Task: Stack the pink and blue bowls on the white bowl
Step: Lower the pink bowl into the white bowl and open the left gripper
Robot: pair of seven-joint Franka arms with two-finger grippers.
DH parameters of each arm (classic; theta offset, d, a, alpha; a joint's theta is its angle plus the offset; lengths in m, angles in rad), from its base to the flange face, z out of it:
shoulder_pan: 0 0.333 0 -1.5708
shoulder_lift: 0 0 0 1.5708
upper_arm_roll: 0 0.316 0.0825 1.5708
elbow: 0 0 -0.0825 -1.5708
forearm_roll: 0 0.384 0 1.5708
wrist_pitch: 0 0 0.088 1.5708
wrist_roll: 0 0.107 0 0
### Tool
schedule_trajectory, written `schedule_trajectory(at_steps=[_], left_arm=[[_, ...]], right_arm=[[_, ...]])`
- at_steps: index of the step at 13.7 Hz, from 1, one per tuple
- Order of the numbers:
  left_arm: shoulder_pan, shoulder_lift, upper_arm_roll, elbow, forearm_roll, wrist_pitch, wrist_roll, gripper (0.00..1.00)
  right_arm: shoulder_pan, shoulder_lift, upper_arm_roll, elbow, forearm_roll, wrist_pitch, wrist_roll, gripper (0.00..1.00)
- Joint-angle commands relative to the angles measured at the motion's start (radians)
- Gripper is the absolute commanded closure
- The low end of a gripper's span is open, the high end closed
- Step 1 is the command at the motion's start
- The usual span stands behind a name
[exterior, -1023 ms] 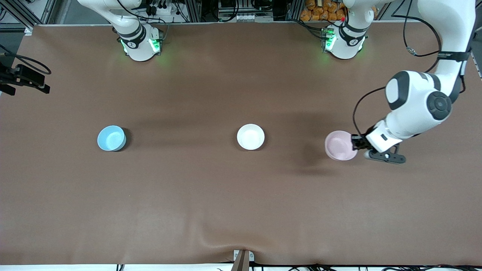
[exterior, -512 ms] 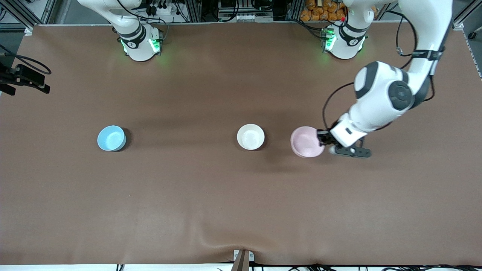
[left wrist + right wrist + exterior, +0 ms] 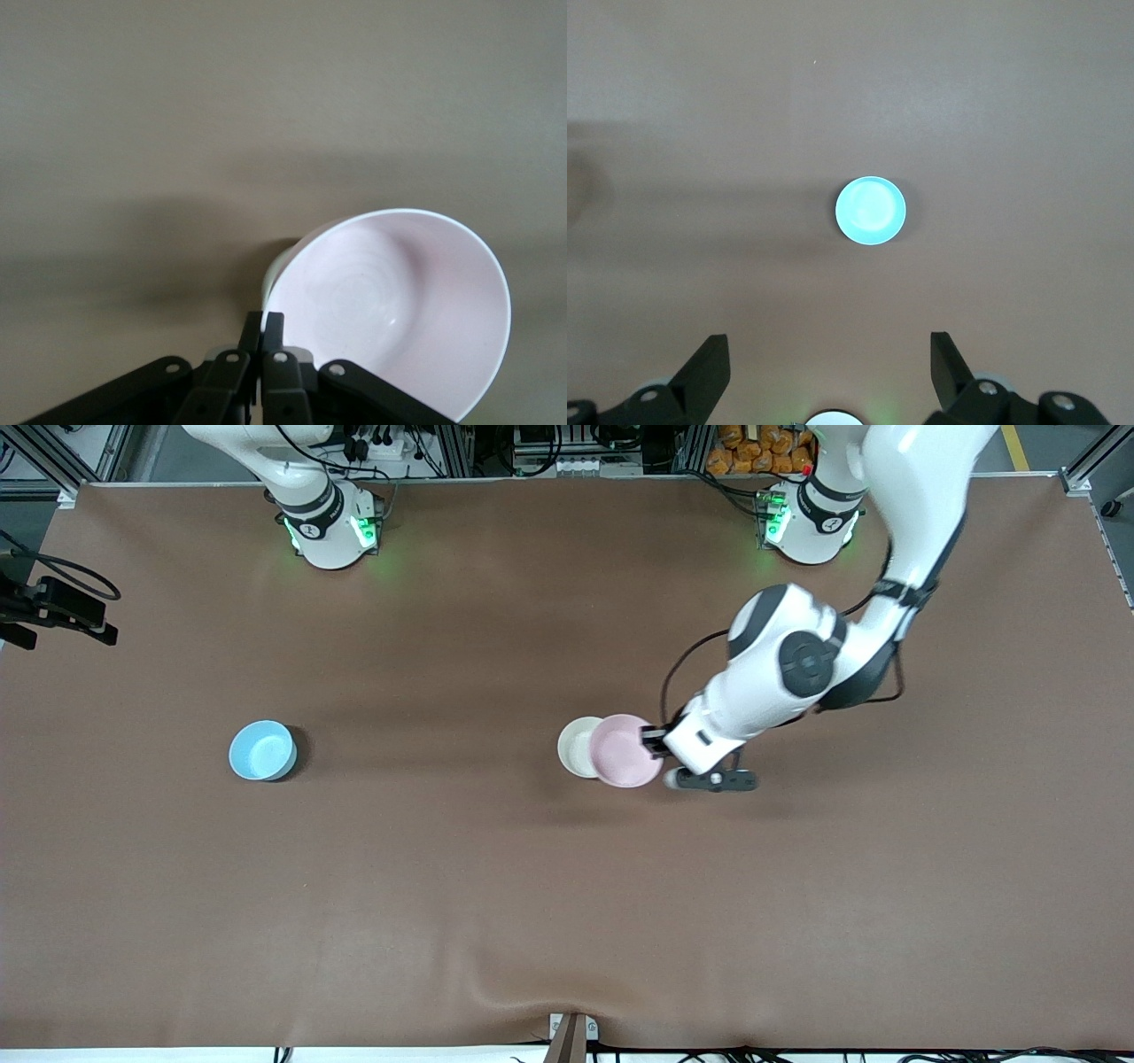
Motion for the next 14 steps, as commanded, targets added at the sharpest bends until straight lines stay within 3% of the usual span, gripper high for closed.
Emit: schedule_trajectory(at_steps=[1,7,14], left_arm=[[-0.063,0.109,0.023,0.1,-0.005,-0.006,-0.052,1.0],[-0.163,0.149,0.086,0.072,0.025,0.002,-0.121,1.0],[-0.156,0.14,0.086,0.028,0.064,0.001,-0.133,1.0]], right_arm=[[-0.012,0.006,0.008,0.013,0.007,-0.01,0.014,0.0],[-0.012,0.006,0.008,0.015,0.009,-0.01,0.014,0.0],[-0.012,0.006,0.008,0.015,0.009,-0.01,0.014,0.0]])
